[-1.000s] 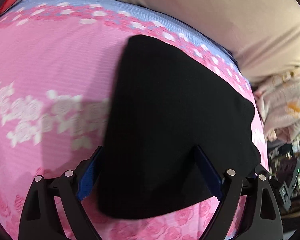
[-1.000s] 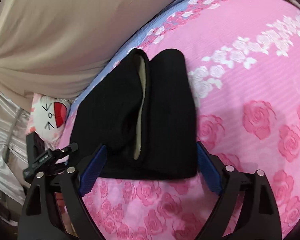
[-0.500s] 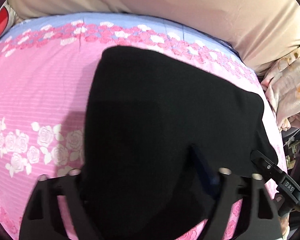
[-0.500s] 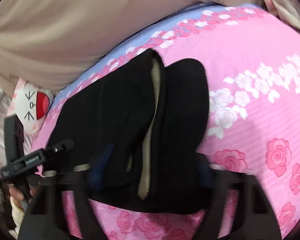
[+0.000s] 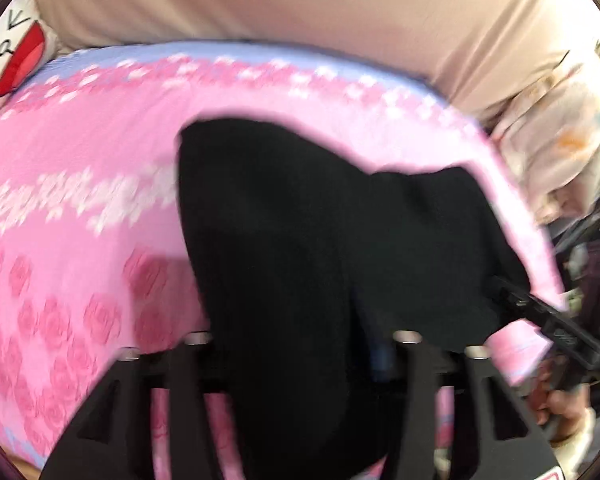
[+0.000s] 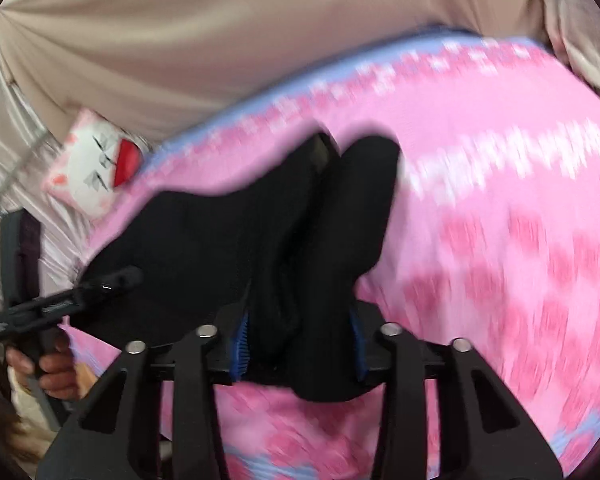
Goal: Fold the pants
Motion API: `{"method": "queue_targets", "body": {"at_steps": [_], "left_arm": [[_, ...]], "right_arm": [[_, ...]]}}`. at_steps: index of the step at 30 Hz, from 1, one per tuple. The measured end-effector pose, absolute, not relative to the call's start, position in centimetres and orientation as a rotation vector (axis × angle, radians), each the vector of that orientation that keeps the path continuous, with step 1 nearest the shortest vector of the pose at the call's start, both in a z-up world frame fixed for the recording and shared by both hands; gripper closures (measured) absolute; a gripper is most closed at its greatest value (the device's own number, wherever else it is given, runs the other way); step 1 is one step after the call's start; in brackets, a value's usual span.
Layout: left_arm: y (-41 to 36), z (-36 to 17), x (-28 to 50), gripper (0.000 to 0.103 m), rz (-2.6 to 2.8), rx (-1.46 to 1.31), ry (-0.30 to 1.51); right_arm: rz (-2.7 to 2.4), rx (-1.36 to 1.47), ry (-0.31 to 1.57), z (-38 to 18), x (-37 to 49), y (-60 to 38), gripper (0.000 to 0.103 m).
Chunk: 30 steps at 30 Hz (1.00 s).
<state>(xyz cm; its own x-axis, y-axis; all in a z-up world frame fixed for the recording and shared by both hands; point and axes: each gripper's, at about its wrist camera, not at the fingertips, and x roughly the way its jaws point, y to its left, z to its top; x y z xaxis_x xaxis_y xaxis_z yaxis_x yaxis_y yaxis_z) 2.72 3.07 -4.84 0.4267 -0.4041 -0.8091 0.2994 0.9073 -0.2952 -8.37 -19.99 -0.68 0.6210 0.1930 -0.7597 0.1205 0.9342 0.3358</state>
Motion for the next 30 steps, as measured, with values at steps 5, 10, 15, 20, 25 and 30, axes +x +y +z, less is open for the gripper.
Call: {"method": "queue_targets", "body": {"at_steps": [5,10,15,20,25,30], "left_arm": [[5.7,-2.5,0.8,0.041,-0.279,-0.047,0.911],[7.3,2.9,0.8,0.025,-0.059,0.073,0.661],[3.7,-0.2,5.3,0.025,-0.119,0.101,0.765],[1.8,-3.6,7.7,0.024,-0.091,0.124,0.835],[0.7,-3.8,7.9,0.022,-0.160,0.111,0.845],[-1.0,-4.1,7.8,0.022,-0.128,0.177,0.825]], "right_arm": [[-0.069,0.405,0.761,3.0,-10.6,-22.5,0.042],[-0.021,0.275,0.676,7.1,-7.5,-21.1,0.041],[-0.003,0.167,0.893,0.5,1.6,-17.7,0.029],[0.073,0.237,0.865,0.5,1.3,-17.8,0.078],[-0.017,0.194,0.925,-1.1,1.5,-20.0,0.088],[-0.044,0.288,0.786,1.9,-1.2,-21.0,0.083]]}}
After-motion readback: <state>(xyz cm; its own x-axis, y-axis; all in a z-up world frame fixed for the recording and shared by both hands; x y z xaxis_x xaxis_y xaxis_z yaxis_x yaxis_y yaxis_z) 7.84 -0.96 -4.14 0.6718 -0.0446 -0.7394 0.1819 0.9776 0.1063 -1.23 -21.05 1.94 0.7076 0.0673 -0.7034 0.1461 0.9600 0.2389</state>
